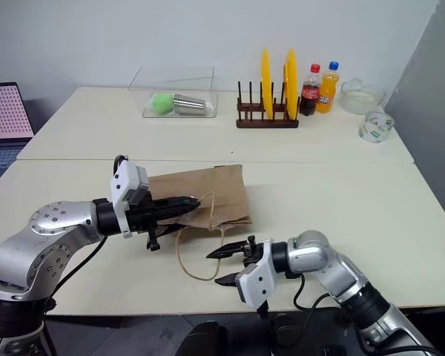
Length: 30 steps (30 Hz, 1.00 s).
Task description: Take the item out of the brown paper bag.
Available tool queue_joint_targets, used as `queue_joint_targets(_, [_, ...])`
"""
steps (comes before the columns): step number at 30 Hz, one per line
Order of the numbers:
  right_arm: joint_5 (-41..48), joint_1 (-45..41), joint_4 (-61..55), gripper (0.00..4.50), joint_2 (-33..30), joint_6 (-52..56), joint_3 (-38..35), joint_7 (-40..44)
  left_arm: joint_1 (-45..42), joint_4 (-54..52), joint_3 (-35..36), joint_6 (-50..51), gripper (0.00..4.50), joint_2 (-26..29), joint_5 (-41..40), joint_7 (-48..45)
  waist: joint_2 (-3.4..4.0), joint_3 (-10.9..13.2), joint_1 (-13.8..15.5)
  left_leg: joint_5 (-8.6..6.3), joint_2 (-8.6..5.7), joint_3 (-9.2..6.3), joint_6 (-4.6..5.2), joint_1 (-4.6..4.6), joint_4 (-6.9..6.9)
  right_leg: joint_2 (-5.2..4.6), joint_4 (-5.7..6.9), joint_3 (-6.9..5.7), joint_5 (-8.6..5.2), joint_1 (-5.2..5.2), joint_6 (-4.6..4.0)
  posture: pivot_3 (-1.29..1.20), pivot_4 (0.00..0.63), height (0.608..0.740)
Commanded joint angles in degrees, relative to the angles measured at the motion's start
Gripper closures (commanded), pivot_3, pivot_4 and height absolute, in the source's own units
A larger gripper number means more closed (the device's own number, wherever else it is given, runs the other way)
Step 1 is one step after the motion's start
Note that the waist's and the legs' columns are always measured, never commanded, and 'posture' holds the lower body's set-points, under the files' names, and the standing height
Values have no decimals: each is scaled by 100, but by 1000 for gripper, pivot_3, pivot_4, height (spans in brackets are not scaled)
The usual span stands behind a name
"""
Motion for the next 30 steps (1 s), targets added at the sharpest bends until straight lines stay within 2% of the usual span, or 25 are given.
queue_joint_targets(1, [-208, -265, 169, 1921, 149, -88, 113, -120, -28, -150, 57, -137, 4500, 3, 6, -29, 0, 0, 0, 0, 0, 0, 0, 0, 0, 0, 0, 0, 0, 0, 0, 0, 150, 740])
queue_joint_targets(3, [-225, -319, 257, 2290, 182, -22, 159, -91, -22, -141, 56, -156, 4500, 1, 17, -32, 0, 0, -1, 0, 0, 0, 0, 0, 0, 0, 0, 0, 0, 0, 0, 0, 150, 740])
queue_joint_targets(9, [-373, -302, 346, 4473, 160, 174, 245, -37, -42, -95, 104, -165, 4500, -57, 34, 63, 0, 0, 0, 0, 0, 0, 0, 0, 0, -1, -1, 0, 0, 1, -1, 0, 150, 740])
queue_joint_targets(14, [-479, -193, 419, 4473, -32, 502, 386, 214, -418, 45, 170, 9, 4500, -231, -54, 350, 0, 0, 9, 0, -1, -1, 0, -1, 0, -1, -2, -1, 0, 2, 0, 0, 150, 740])
queue_joint_targets(20, [-846, -86, 399, 4473, -300, 830, 609, 451, -1377, 591, 322, 437, 4500, -428, -140, 822, 0, 0, 17, 0, -3, -3, 0, 0, 0, -2, -4, -2, 0, 5, 1, 0, 150, 740])
queue_joint_targets(30, [-1004, -27, 217, 4473, -525, 887, 795, 679, -2334, 1055, 393, 747, 4500, -522, -193, 1124, -2, -2, 12, -1, -5, -7, -2, 3, 0, -2, -10, -4, -3, 11, 6, 0, 150, 740])
